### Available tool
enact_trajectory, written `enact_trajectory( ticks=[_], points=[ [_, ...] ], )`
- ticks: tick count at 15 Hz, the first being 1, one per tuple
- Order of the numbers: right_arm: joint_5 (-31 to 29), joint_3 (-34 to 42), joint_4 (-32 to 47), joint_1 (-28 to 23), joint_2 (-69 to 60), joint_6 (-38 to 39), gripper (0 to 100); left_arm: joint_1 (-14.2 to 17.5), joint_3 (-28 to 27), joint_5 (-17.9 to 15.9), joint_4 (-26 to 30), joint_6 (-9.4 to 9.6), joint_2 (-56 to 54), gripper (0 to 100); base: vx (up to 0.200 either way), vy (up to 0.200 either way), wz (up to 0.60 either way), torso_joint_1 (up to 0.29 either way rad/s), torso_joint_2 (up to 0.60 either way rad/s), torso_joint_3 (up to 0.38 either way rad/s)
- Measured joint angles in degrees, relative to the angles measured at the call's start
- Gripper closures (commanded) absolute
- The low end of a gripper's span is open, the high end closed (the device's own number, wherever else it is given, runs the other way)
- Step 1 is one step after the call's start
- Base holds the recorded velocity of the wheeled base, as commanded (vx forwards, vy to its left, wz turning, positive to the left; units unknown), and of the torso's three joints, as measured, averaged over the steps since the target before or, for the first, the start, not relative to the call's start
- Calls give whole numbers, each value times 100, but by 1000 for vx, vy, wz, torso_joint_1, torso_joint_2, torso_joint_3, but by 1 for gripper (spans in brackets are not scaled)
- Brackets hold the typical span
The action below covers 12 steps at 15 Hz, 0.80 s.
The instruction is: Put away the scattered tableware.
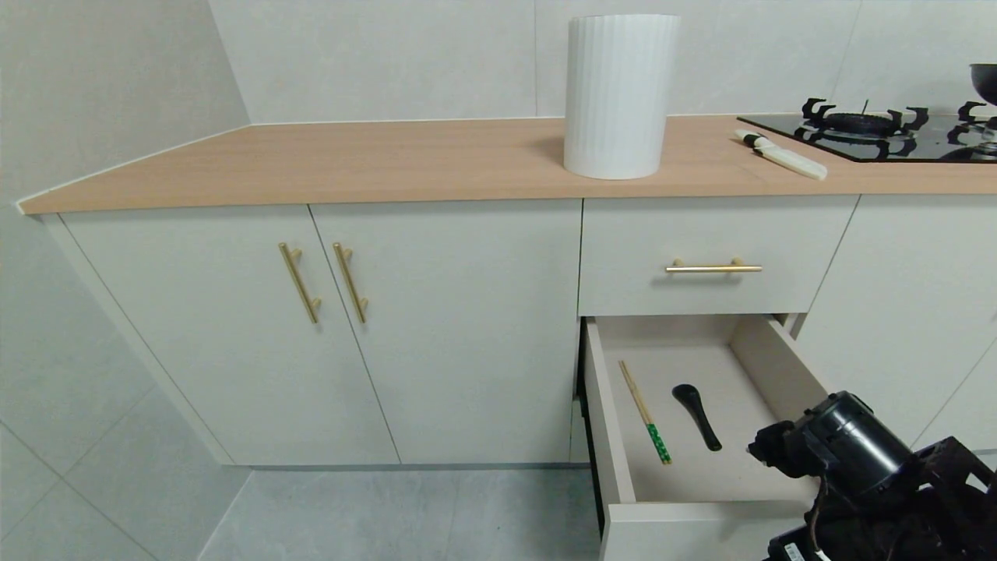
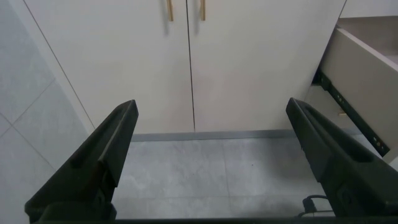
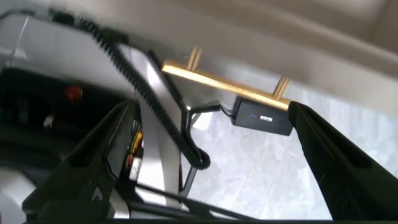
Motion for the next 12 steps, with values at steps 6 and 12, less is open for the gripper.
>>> enact_trajectory(
  ticks=[6, 12],
  points=[
    [-22, -379, -5, -333, 177, 412, 0, 0, 0, 2, 0, -2, 0, 0, 0, 0, 0, 0, 0, 0],
    [-375, -488, -801, -750, 466, 425, 0, 0, 0, 2, 0, 0, 0, 0, 0, 0, 0, 0, 0, 0]
  ],
)
